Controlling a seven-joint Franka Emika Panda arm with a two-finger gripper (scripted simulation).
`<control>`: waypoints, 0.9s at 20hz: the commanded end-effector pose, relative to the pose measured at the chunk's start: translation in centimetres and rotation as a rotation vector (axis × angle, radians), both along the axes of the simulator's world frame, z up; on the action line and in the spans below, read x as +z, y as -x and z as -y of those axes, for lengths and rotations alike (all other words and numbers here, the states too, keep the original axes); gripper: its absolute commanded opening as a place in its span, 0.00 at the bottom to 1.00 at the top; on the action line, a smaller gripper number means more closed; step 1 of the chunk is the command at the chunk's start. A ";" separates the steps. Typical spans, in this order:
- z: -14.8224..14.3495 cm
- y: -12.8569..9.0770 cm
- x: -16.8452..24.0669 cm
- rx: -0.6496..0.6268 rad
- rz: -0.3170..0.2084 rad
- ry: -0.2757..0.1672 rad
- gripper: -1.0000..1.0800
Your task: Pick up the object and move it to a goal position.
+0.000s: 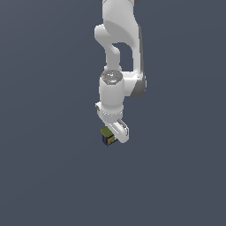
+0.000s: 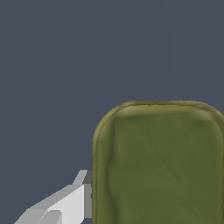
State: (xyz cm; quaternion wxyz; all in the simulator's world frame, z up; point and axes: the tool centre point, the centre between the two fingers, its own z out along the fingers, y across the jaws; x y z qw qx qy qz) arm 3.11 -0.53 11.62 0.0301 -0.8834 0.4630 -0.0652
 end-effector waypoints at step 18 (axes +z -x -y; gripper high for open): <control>-1.7 -7.6 30.9 -0.071 0.646 0.028 0.00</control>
